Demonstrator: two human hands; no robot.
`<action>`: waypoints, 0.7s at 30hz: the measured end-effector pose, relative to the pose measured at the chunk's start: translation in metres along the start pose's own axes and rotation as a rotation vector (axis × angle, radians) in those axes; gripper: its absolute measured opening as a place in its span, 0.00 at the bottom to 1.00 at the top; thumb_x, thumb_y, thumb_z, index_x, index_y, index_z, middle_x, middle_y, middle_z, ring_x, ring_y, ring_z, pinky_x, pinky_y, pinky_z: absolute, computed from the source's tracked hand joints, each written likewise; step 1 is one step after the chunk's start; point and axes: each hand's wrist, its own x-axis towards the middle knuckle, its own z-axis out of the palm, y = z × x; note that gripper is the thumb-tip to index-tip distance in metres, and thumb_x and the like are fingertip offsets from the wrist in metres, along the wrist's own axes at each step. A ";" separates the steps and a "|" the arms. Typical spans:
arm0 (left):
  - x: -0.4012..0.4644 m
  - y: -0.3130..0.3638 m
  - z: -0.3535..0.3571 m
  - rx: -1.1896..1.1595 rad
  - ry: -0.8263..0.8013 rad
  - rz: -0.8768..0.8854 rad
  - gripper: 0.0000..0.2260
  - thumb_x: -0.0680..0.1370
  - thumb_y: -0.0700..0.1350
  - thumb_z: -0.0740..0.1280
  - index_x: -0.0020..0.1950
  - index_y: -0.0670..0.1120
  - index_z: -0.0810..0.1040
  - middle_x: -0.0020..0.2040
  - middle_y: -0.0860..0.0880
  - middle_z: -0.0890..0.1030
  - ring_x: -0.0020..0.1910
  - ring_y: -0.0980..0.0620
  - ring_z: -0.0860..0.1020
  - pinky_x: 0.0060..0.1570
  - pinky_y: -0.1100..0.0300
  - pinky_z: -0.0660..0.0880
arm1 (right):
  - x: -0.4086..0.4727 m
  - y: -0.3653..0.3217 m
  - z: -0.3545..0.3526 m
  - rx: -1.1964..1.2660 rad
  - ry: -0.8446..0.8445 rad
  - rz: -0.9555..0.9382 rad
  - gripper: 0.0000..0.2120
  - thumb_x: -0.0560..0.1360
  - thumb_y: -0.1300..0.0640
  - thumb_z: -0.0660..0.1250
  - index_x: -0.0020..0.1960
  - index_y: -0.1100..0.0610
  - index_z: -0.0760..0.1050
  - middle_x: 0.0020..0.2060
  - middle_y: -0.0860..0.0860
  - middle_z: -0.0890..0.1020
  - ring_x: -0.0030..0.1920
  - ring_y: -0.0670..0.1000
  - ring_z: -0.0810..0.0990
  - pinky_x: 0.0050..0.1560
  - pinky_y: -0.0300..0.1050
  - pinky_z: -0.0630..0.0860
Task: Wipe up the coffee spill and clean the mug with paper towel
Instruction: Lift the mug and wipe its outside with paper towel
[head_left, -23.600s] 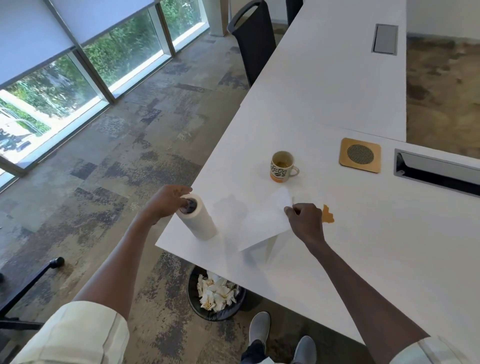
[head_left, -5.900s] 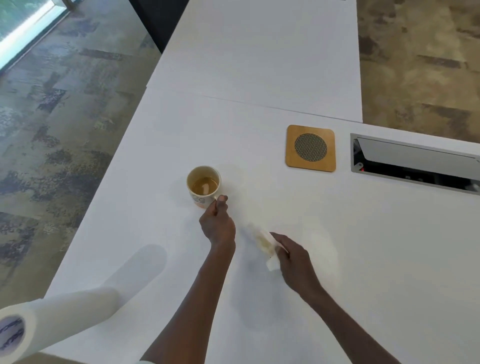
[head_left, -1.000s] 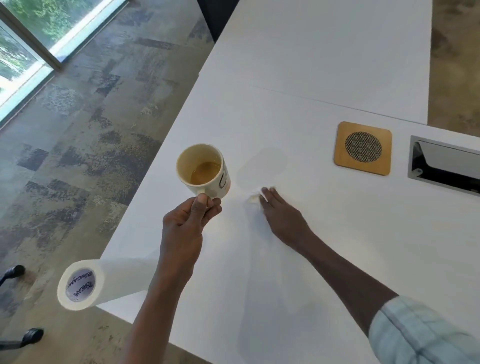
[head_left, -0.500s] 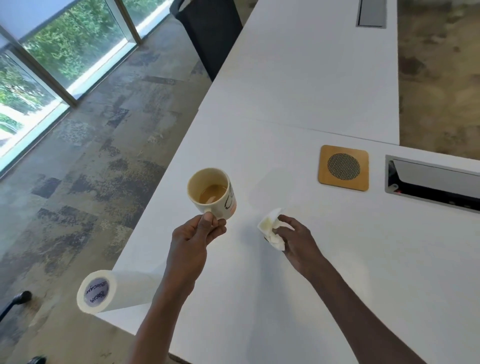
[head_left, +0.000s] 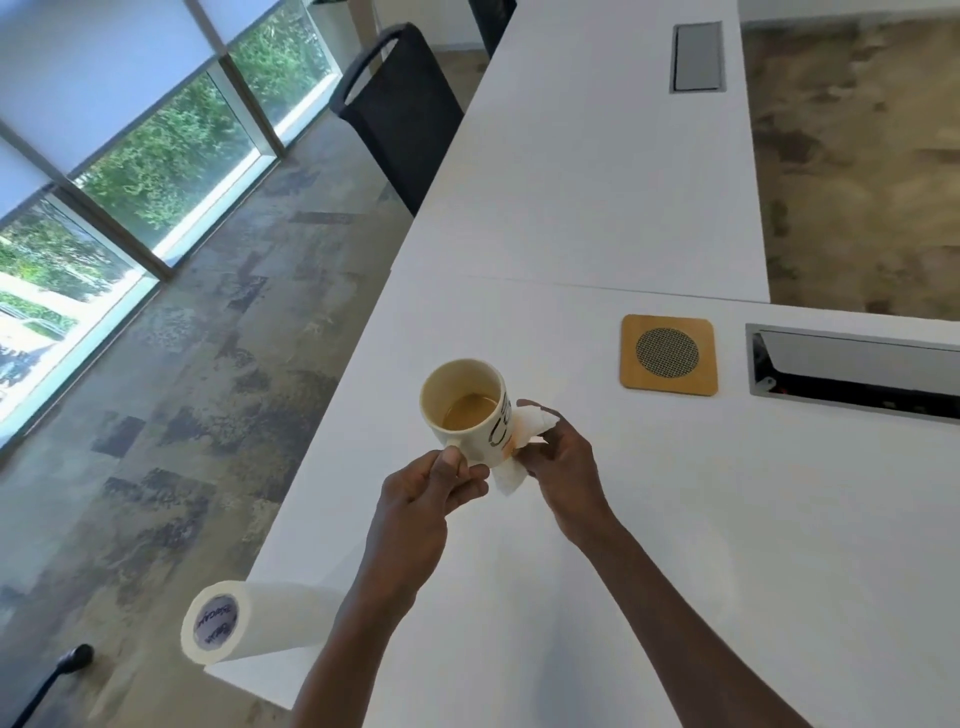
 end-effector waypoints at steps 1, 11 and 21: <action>-0.001 0.002 0.002 0.013 -0.008 0.003 0.15 0.85 0.50 0.59 0.57 0.45 0.84 0.51 0.47 0.88 0.53 0.50 0.86 0.63 0.48 0.78 | 0.000 -0.001 0.001 -0.010 0.013 -0.034 0.25 0.72 0.72 0.66 0.61 0.47 0.78 0.55 0.51 0.84 0.55 0.55 0.82 0.56 0.59 0.80; 0.001 0.016 0.006 0.061 -0.071 0.022 0.15 0.85 0.52 0.57 0.55 0.51 0.83 0.52 0.49 0.88 0.53 0.52 0.86 0.59 0.54 0.78 | 0.004 -0.010 0.015 0.206 0.126 -0.110 0.20 0.67 0.73 0.70 0.51 0.53 0.83 0.47 0.55 0.85 0.48 0.54 0.84 0.46 0.50 0.81; 0.004 0.026 0.003 -0.006 -0.091 0.046 0.17 0.81 0.56 0.59 0.46 0.57 0.87 0.52 0.47 0.88 0.55 0.49 0.86 0.57 0.55 0.77 | 0.012 -0.014 0.039 0.387 0.095 -0.009 0.14 0.71 0.73 0.65 0.41 0.58 0.83 0.36 0.53 0.83 0.40 0.52 0.79 0.42 0.44 0.79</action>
